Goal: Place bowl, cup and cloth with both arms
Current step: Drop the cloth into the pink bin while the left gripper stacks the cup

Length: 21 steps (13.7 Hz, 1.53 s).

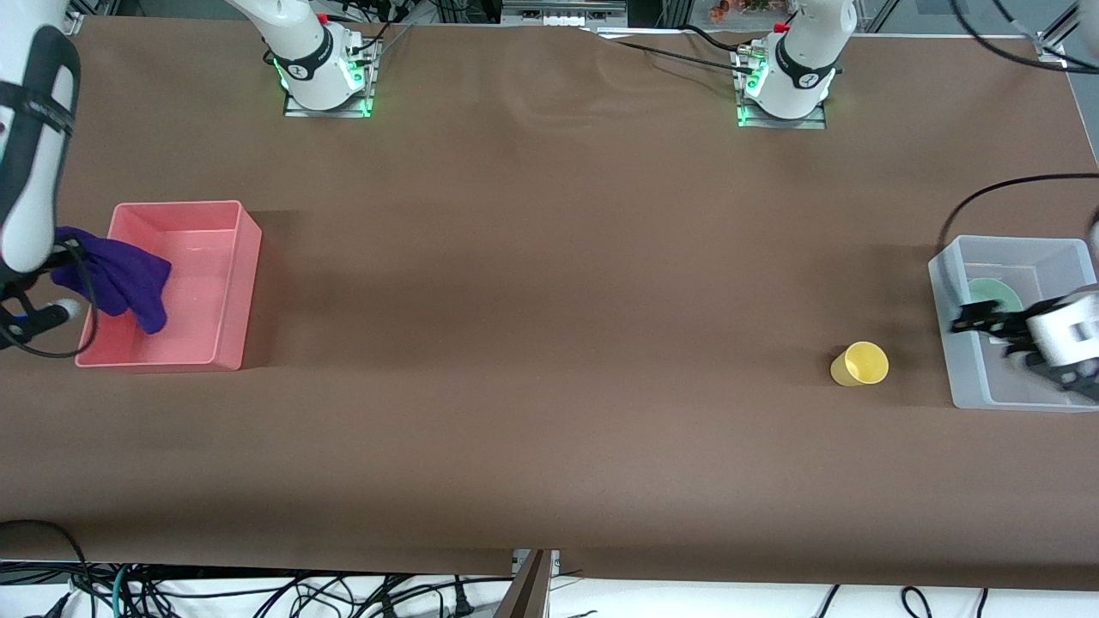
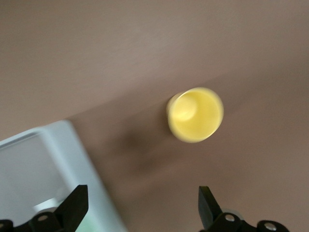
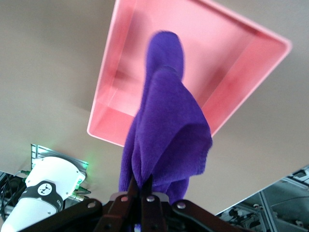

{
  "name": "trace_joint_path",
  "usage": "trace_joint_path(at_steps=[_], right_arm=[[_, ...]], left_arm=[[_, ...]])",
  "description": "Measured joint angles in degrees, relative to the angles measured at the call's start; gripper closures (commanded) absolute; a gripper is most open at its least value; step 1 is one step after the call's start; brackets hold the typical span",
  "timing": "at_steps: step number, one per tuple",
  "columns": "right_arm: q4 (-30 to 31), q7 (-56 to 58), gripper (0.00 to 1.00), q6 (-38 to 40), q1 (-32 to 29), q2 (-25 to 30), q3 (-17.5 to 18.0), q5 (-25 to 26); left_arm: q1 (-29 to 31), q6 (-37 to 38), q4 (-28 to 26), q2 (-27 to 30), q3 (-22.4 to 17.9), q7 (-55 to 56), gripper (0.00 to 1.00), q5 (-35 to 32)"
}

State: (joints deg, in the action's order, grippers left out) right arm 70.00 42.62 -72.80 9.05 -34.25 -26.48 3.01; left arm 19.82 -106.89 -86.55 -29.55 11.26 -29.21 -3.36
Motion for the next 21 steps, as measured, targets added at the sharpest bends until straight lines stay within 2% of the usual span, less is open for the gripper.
trace_joint_path(at_steps=[2,3,4,6,7,9,13,15,18,19,21], right_arm=[[4.8,0.0,1.00,-2.9,-0.2,-0.8,0.0,0.0],[6.9,0.0,0.70,-4.4,-0.3,-1.1,0.0,-0.1],[8.5,0.0,0.01,-5.5,-0.4,-1.2,0.0,-0.4],[9.7,0.0,0.00,-6.8,-0.4,-1.5,0.0,-1.0],[9.5,-0.1,0.00,-7.1,-0.3,-1.4,0.0,-1.4],[7.0,-0.1,0.00,-7.1,-0.3,-0.8,-0.3,-3.0],[-4.2,-1.5,0.00,-1.5,0.3,2.0,0.9,-4.7],[-7.1,-8.3,0.00,1.0,0.5,4.6,5.0,-4.9],[-7.9,-22.5,0.00,2.8,0.9,9.2,12.6,-4.9],[-7.9,-25.9,0.00,3.0,0.9,10.5,14.4,-4.7],[-7.9,-28.3,0.00,2.6,0.9,12.6,15.6,-4.3]], left_arm=[[-3.1,-5.1,-0.7,-3.5,0.0,4.4,0.01,0.0],[-3.7,-8.0,-1.1,-5.6,-0.1,5.2,0.02,0.0],[-3.7,-10.4,-1.6,-7.7,-0.1,5.3,0.11,0.0],[-3.5,-14.1,-2.6,-10.7,-0.4,5.2,0.67,0.0],[-3.5,-15.3,-2.8,-11.6,-0.4,5.2,0.98,0.0],[-3.7,-15.7,-2.9,-11.9,-0.4,5.2,1.00,0.0],[-3.5,-15.7,-2.8,-11.6,-0.5,5.0,1.00,0.0],[-3.5,-14.8,-2.3,-10.6,-0.6,4.6,1.00,0.0],[-3.3,-4.9,-0.4,-5.4,-1.0,4.4,1.00,0.0],[-3.2,-0.3,0.3,-2.9,-1.5,4.1,1.00,-0.2],[-1.8,6.3,1.2,1.3,-3.2,0.3,1.00,-2.7]])
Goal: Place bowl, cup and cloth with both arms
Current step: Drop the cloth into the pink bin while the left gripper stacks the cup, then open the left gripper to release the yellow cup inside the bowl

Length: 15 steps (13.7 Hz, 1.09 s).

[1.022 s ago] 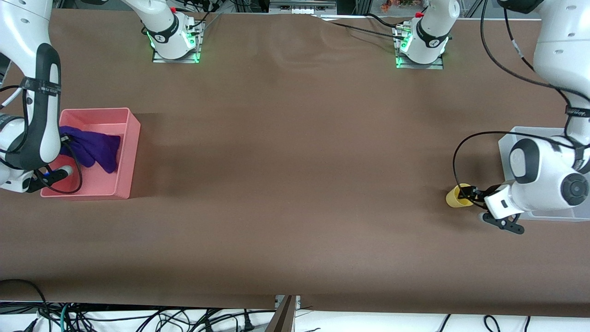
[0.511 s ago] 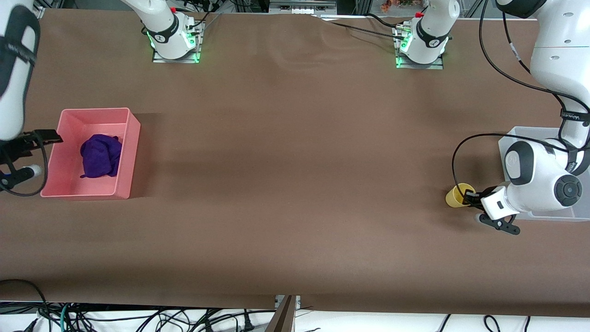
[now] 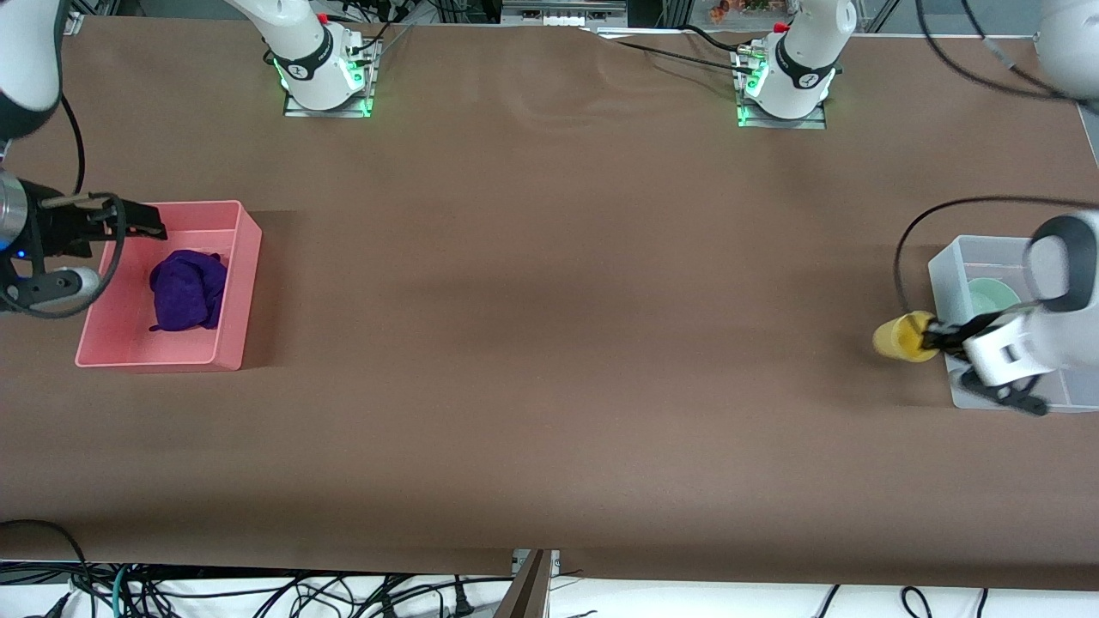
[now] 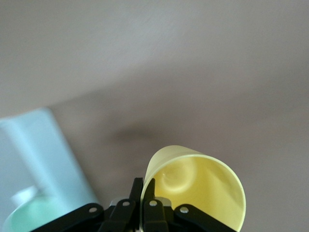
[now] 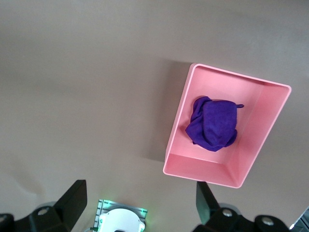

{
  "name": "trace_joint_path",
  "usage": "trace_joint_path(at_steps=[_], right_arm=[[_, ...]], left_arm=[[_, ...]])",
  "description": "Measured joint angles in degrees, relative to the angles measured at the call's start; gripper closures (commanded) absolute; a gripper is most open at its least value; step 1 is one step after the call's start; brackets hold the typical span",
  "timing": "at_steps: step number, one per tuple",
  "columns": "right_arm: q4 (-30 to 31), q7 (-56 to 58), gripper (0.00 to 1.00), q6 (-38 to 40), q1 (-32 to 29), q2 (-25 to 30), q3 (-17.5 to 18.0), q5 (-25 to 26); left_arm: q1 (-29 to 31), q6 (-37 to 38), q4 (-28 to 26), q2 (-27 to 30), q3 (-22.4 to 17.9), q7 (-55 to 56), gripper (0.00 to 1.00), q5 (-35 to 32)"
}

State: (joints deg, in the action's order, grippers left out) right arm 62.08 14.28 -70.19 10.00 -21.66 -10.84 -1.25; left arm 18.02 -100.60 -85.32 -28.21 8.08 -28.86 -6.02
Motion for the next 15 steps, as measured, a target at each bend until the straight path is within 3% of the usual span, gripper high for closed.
trace_joint_path(at_steps=[3,6,9,13,14,15], right_arm=[[0.8,-0.1,0.00,-6.0,-0.5,2.2,0.0,0.0],[6.4,-0.1,0.00,-11.3,-0.7,6.4,1.6,1.3],[11.7,-0.4,0.00,-10.5,-1.6,10.5,2.2,3.5],[13.4,-0.4,0.00,-6.6,-4.9,13.1,2.8,3.5],[13.8,-0.5,0.00,-6.5,-5.1,13.4,2.9,3.5],[14.1,-1.4,0.00,-6.5,-5.3,13.5,3.3,3.5]], left_arm=[[6.8,1.1,-0.1,1.3,-1.1,-10.0,1.00,-2.5],[14.0,-1.8,-0.7,-1.4,-1.2,-18.6,1.00,-2.5],[17.8,-7.6,-1.7,-5.5,-1.2,-23.3,1.00,-2.5],[18.5,-12.8,-3.5,-7.5,-0.8,-23.7,1.00,-2.5],[18.5,-13.1,-3.4,-7.5,-0.5,-23.7,0.74,-2.5],[18.4,-13.6,-3.4,-7.4,-0.4,-23.7,0.18,-2.5]])
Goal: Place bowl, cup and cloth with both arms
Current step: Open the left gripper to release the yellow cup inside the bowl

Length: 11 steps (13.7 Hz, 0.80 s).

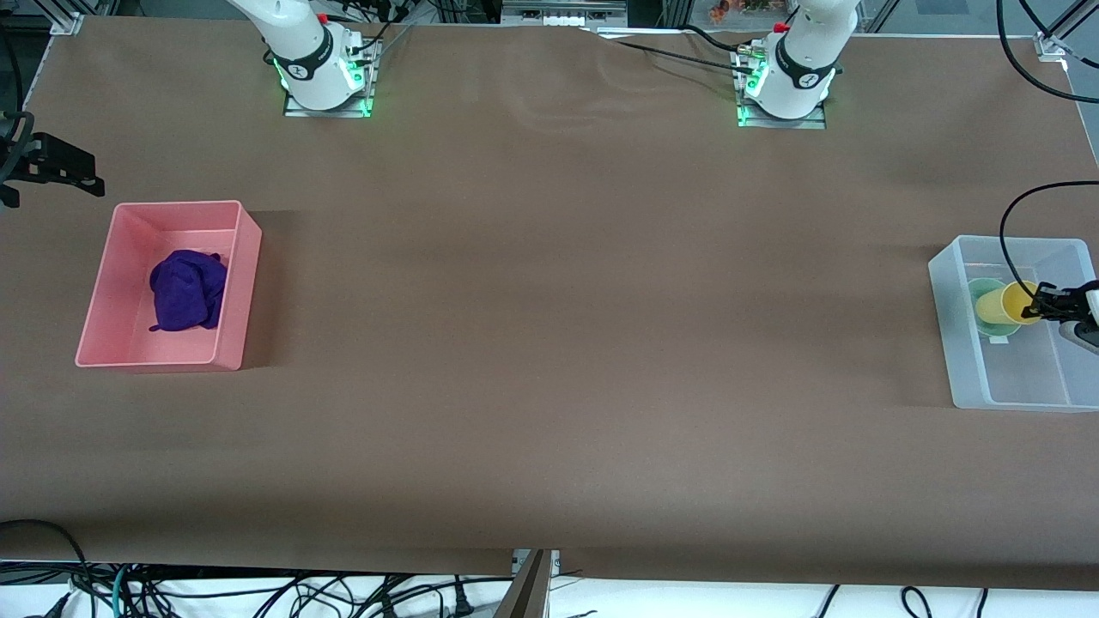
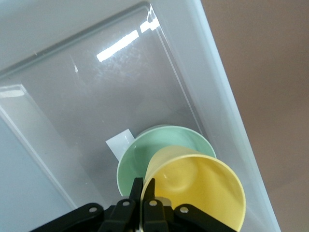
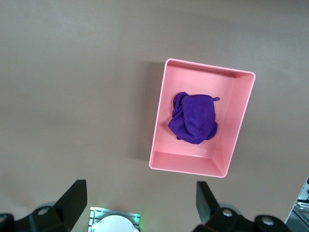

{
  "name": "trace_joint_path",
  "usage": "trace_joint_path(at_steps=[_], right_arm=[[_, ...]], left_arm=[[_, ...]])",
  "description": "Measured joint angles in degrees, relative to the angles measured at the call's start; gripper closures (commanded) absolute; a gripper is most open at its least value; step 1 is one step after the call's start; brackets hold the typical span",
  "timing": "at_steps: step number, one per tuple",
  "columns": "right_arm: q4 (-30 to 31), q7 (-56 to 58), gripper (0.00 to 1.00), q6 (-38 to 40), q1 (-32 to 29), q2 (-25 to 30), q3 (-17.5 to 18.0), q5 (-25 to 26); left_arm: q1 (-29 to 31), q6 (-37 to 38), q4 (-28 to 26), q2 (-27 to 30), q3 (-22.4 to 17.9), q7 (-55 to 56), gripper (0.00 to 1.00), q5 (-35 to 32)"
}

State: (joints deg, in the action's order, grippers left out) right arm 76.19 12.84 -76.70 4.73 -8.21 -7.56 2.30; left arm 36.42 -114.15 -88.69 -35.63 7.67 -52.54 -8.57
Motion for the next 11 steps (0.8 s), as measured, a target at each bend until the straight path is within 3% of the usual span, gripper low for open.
trace_joint_path(at_steps=[1,6,11], right_arm=[[0.3,-2.2,0.00,0.0,-0.1,0.0,0.6,0.0],[0.6,-5.8,0.00,-0.2,-0.1,-0.4,2.4,0.0],[0.3,-5.4,0.00,-0.4,-0.2,-1.1,2.4,0.0]], left_arm=[[-0.1,-0.5,0.0,0.0,0.0,0.0,0.00,0.0],[-0.1,2.7,0.7,2.4,2.0,-0.6,0.00,0.0],[-1.2,17.0,2.1,13.9,17.4,17.0,0.00,0.0]])
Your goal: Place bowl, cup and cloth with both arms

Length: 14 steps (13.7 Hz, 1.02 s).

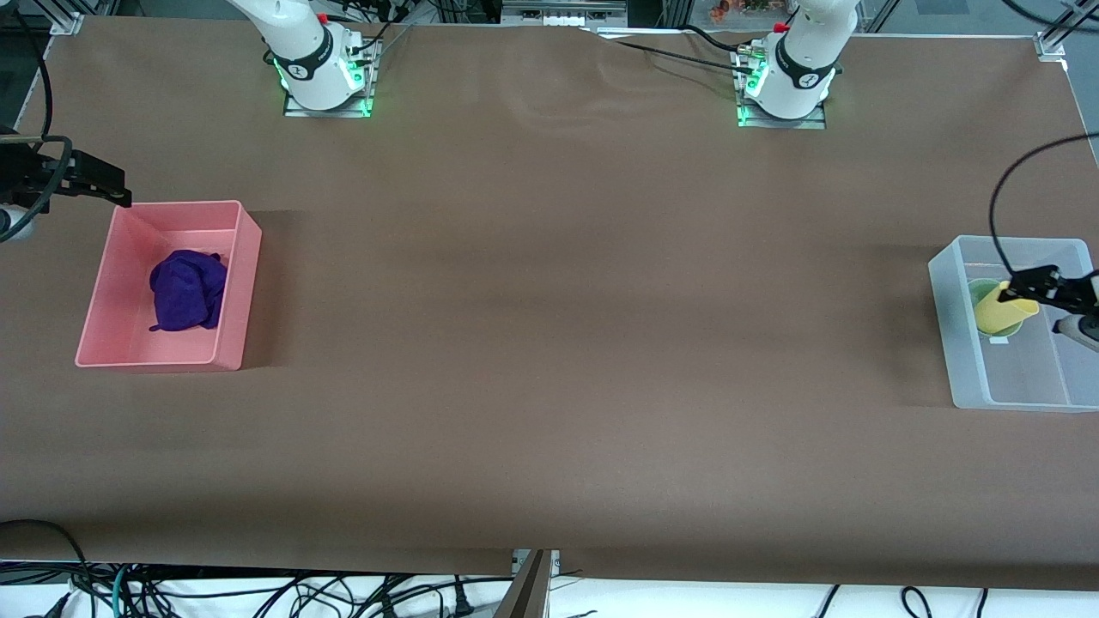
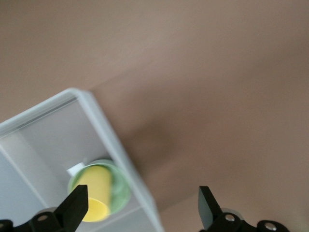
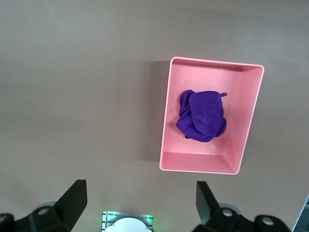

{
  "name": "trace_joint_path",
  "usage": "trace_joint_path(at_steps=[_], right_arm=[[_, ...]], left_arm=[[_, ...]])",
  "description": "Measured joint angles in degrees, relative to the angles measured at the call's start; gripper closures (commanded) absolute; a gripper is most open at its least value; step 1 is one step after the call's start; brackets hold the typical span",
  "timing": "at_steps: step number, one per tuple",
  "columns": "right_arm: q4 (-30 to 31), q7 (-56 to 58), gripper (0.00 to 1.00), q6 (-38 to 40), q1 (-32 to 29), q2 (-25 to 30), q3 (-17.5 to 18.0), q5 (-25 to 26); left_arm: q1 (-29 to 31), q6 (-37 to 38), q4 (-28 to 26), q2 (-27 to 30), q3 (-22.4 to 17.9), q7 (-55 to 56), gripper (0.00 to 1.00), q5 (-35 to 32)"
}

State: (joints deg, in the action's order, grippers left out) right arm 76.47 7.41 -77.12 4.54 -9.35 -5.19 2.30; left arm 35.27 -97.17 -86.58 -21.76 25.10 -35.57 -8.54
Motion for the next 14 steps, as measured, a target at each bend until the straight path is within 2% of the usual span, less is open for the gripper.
trace_joint_path(at_steps=[2,5,7,8,11,13,14], right_arm=[[0.0,0.0,0.00,0.0,0.0,0.0,0.0,0.0],[0.0,0.1,0.00,0.0,-0.1,0.0,0.0,0.0],[0.0,0.1,0.00,0.0,-0.1,0.0,0.0,0.0],[0.0,0.1,0.00,0.0,-0.1,0.0,0.0,0.0],[0.0,0.1,0.00,0.0,-0.2,0.0,0.0,0.0],[0.0,0.1,0.00,0.0,-0.2,-0.1,0.0,0.0],[0.0,0.1,0.00,0.0,-0.2,-0.1,0.0,0.0]], left_arm=[[-0.4,6.3,1.9,3.2,6.0,7.7,0.00,0.0],[-0.4,16.3,7.5,6.8,13.4,17.7,0.00,0.0],[-2.2,19.0,8.3,10.6,14.4,21.3,0.00,0.0],[-6.1,19.6,7.9,12.4,11.7,22.8,0.00,0.0],[-25.4,16.6,3.8,15.1,-8.3,26.6,0.00,2.4],[-33.3,9.9,-1.8,16.5,-19.7,26.9,0.00,5.4],[-35.3,6.3,-5.1,17.7,-23.1,26.9,0.00,6.1]])
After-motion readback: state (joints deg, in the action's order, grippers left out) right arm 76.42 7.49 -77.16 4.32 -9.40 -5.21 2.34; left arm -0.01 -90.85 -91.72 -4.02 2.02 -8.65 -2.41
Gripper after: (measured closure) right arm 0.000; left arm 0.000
